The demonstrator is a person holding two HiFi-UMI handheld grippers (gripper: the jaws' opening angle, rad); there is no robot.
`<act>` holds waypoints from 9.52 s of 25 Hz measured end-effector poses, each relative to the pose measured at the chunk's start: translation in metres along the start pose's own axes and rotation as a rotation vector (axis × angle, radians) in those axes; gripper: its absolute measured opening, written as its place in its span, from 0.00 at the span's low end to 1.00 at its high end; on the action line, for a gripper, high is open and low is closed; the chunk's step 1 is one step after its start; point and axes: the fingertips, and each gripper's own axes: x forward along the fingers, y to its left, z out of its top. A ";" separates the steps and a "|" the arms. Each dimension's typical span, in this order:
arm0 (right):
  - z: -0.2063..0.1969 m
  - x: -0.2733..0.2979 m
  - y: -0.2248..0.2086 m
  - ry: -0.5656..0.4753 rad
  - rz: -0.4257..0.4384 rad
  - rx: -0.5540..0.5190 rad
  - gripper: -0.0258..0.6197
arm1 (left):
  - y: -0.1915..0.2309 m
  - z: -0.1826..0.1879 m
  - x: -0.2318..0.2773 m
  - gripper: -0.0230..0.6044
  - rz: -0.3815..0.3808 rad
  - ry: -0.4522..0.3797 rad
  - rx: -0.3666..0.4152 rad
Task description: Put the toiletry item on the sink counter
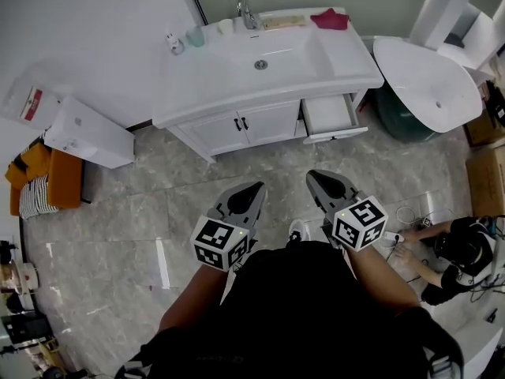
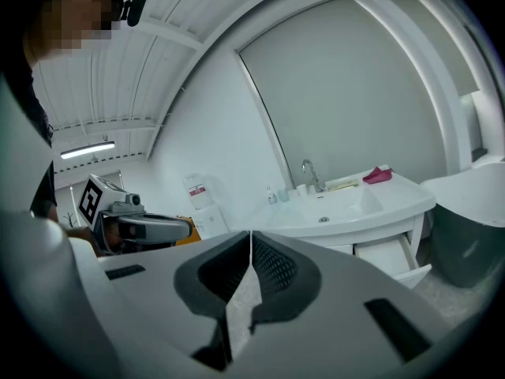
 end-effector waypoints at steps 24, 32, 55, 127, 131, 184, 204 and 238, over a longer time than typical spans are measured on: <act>0.017 0.050 -0.081 0.019 0.043 0.030 0.05 | 0.043 0.024 0.085 0.04 0.056 0.040 -0.007; 0.032 0.085 -0.102 0.023 -0.002 0.023 0.05 | 0.090 0.055 0.114 0.04 0.034 0.012 0.004; 0.119 0.281 -0.151 0.024 -0.163 -0.013 0.05 | 0.299 0.142 0.189 0.04 -0.081 0.010 0.045; 0.091 0.573 -0.561 0.856 -0.021 -1.200 0.23 | 0.446 0.138 0.255 0.04 0.383 0.163 -0.195; 0.092 0.573 -0.561 0.866 -0.013 -1.206 0.21 | 0.446 0.139 0.254 0.04 0.383 0.161 -0.192; 0.137 0.341 -0.317 0.423 -0.362 -0.701 0.07 | 0.371 0.111 0.205 0.04 0.004 0.100 0.000; 0.053 0.190 -0.289 0.311 -0.575 -0.239 0.07 | 0.293 0.082 0.238 0.04 -0.226 0.170 0.094; -0.169 0.159 -0.436 0.941 0.127 -1.090 0.07 | 0.170 0.029 0.264 0.04 0.269 0.158 -0.141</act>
